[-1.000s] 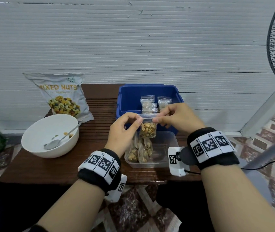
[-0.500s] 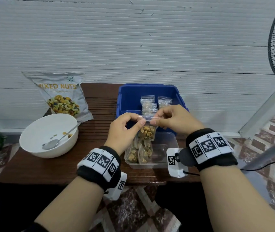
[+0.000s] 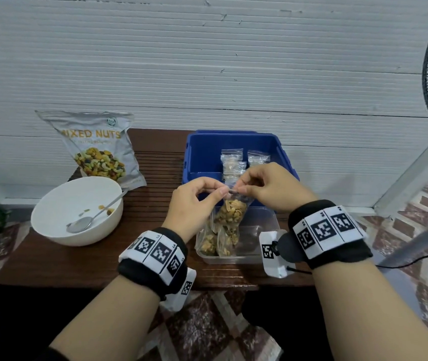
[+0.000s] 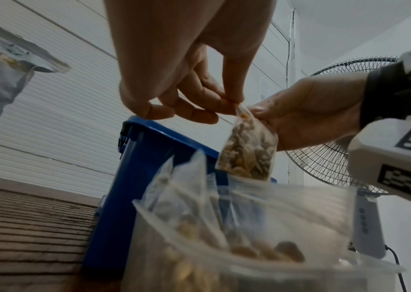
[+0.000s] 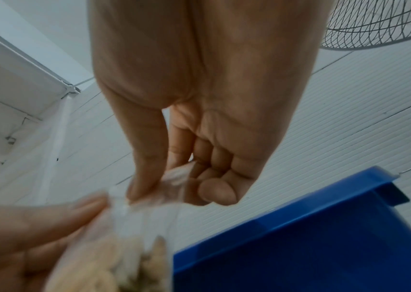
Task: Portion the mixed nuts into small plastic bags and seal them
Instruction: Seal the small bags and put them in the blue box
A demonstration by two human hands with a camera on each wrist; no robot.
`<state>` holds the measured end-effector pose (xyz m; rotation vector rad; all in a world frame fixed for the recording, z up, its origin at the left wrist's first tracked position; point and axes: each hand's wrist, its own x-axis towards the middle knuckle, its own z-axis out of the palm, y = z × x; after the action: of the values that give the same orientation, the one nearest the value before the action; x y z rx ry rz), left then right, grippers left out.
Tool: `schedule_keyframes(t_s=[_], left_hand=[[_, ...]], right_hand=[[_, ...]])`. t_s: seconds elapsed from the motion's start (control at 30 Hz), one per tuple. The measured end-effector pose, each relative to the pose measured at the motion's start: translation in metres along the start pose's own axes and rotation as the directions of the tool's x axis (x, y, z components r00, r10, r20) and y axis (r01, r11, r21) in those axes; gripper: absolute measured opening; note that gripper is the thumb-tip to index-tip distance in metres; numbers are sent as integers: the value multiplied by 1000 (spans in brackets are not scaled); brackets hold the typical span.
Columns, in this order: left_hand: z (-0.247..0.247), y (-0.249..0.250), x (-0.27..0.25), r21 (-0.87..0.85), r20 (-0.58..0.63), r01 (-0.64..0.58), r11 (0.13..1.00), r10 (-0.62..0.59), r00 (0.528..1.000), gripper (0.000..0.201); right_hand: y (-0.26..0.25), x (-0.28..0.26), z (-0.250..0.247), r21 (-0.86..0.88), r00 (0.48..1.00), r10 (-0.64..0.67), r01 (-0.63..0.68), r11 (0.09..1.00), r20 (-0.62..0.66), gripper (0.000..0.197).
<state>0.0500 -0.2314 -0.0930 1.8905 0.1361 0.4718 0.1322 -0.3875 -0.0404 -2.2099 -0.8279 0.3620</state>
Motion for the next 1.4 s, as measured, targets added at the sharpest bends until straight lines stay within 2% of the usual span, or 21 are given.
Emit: schedule_keyframes(t_s=[0.1, 0.23, 0.4, 0.5, 0.67, 0.83, 0.93, 1.0, 1.1, 1.27, 1.33, 1.4], left_hand=[[-2, 3, 1, -30, -3, -7, 1000, 7, 1000, 7], [-17, 7, 12, -81, 22, -6, 997, 7, 1000, 9], [-42, -13, 47, -85, -175, 78, 993, -92, 980, 10], [-49, -32, 67, -30, -207, 147, 989, -150, 967, 7], [-44, -58, 90, -37, -187, 235, 971, -238, 953, 14], [-39, -71, 101, -170, -175, 241, 955, -270, 947, 16], [-39, -75, 104, -228, -148, 248, 942, -285, 947, 16], [-38, -78, 106, -254, -148, 241, 937, -284, 947, 16], [-37, -82, 107, -266, -161, 225, 937, -274, 948, 18], [-37, -82, 106, -260, -159, 213, 942, -260, 953, 18], [-37, -81, 106, -256, -160, 216, 942, -262, 952, 18], [-38, -80, 104, -247, -165, 216, 945, -261, 951, 18]], right_hand=[[-4, 2, -2, -67, 999, -4, 8, 998, 52, 19], [-22, 9, -22, -181, 998, 0, 13, 983, 69, 19], [-57, 48, -60, -350, 999, -10, 25, 936, 45, 12], [-71, 86, -67, -473, 996, -10, 50, 880, 86, 7], [-63, 153, -48, -647, 975, 83, 71, 760, 204, 3], [-37, 208, -14, -679, 919, 154, 147, 719, 363, 1], [-26, 227, 4, -677, 897, 151, 194, 710, 416, 5], [-25, 235, 14, -720, 897, 145, 229, 656, 418, 13], [-21, 240, 28, -810, 910, 136, 271, 520, 392, 21], [-18, 240, 35, -902, 939, 84, 292, 318, 334, 13], [-20, 239, 30, -899, 943, 53, 294, 324, 328, 12], [-23, 236, 21, -867, 945, 51, 273, 416, 322, 14]])
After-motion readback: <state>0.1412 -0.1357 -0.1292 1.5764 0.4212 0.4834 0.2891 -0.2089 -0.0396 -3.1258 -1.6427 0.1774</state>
